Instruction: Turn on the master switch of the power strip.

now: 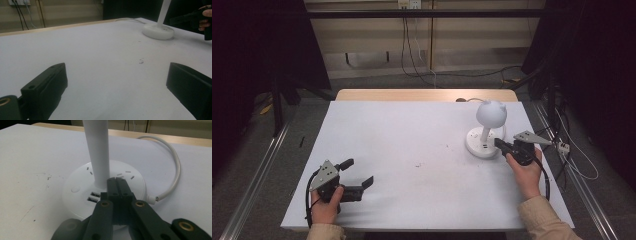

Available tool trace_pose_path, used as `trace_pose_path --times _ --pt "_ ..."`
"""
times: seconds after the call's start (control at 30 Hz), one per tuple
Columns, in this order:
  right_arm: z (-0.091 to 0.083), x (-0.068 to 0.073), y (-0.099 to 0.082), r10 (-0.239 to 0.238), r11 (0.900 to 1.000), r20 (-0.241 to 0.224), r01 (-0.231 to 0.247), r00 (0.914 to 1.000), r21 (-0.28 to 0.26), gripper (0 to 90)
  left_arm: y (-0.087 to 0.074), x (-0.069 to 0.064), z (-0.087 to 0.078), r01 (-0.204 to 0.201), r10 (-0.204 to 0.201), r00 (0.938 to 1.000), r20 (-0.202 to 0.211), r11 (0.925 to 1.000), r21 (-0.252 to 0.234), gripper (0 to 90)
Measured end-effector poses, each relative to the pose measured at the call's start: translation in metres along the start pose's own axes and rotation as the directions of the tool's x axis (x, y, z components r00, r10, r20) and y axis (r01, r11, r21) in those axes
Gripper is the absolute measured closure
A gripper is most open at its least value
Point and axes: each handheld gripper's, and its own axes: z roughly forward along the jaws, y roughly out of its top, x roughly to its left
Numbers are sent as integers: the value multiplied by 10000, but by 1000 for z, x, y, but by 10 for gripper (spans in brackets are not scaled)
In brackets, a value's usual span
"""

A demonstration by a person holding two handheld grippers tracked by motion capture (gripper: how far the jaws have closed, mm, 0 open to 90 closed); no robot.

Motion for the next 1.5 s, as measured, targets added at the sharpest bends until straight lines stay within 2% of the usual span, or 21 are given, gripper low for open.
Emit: trace_pose_path --times 1.5 --pt "8 -4 -4 -270 9994 279 263 9992 223 900 -1 -1 1 -33 33 10000 33 10000 34 31"
